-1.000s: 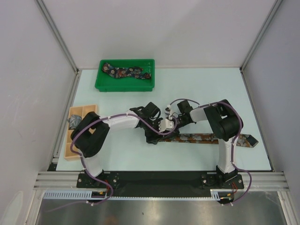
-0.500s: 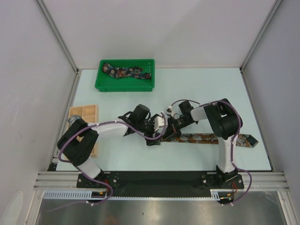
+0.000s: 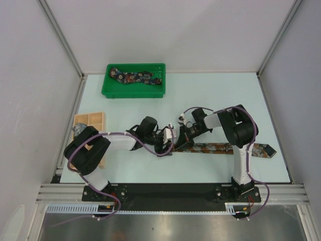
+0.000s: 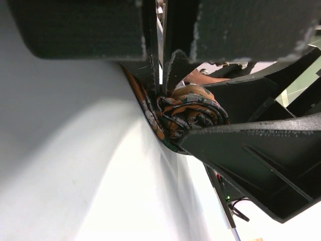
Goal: Roll the ties
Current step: Roll the tie at the center of the board.
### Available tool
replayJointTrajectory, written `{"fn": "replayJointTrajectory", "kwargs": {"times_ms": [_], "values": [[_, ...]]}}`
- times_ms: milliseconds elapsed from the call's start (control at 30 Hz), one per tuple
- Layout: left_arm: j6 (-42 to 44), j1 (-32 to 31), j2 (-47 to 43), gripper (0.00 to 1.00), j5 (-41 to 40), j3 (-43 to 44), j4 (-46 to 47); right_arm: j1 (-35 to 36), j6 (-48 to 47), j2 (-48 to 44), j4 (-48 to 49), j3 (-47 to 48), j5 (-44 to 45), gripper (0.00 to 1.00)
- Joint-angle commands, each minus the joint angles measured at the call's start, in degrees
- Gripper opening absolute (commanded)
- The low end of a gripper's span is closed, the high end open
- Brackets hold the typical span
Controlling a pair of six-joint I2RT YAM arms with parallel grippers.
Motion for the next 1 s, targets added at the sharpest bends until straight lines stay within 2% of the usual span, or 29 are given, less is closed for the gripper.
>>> {"fn": "replayJointTrajectory", "kwargs": {"times_ms": [0, 67, 100, 167, 200, 233, 333, 367, 433, 467, 567, 633, 800, 967], "values": [[-1.3, 0.1, 0.6, 0.7, 3.5, -0.4, 6.3, -1.5, -4.3, 3.3, -3.0, -0.4, 11.4, 0.0], [-1.1, -0.1, 1.0, 0.62, 1.7, -0.2, 6.1, -1.5, -4.7, 3.1, -3.3, -0.4, 11.4, 0.0], [-0.7, -0.3, 1.3, 0.52, 1.0, 0.2, 4.6, -1.3, -4.7, 2.9, -3.3, -0.4, 11.4, 0.0], [0.0, -0.8, 1.9, 0.44, 0.0, 2.0, 2.1, -1.3, -4.8, 2.3, -3.4, -0.3, 10.9, 0.0], [1.5, -2.0, 2.0, 0.38, -1.4, 2.8, -2.0, -1.3, -4.8, 1.5, -3.5, -0.3, 10.8, 0.0], [2.6, -2.5, 2.1, 0.36, -2.5, 4.5, -4.3, -1.3, -4.9, 1.1, -3.4, -0.4, 10.4, 0.0], [4.4, -3.8, 2.6, 0.34, -5.4, 7.4, -10.2, -1.3, -5.4, -0.6, -4.0, -0.5, 10.2, 0.0], [4.3, -4.3, 3.4, 0.33, -5.7, 8.9, -14.9, -1.4, -5.6, -0.8, -4.4, -0.5, 10.1, 0.0], [3.6, -4.6, 5.8, 0.31, -8.0, 12.7, -17.8, -1.7, -6.4, -2.1, -6.1, -0.4, 9.7, 0.04], [3.3, -5.1, 6.8, 0.31, -9.2, 13.6, -18.9, -2.1, -7.2, -2.5, -6.8, -0.4, 9.4, 0.14], [2.6, -6.2, 9.5, 0.3, -12.2, 17.2, -21.8, -4.5, -9.3, -5.7, -10.6, -0.1, 8.7, 0.35], [2.2, -7.2, 10.7, 0.3, -14.2, 19.5, -24.0, -6.5, -11.2, -7.7, -13.4, 0.0, 8.1, 0.42], [1.2, -9.5, 14.0, 0.29, -20.3, 24.1, -28.3, -9.4, -13.1, -9.1, -16.4, -0.4, 4.7, 0.44], [2.3, -9.9, 14.8, 0.29, -21.7, 26.1, -32.0, -9.2, -7.0, -8.1, -9.4, -2.5, 0.8, 0.44]]}}
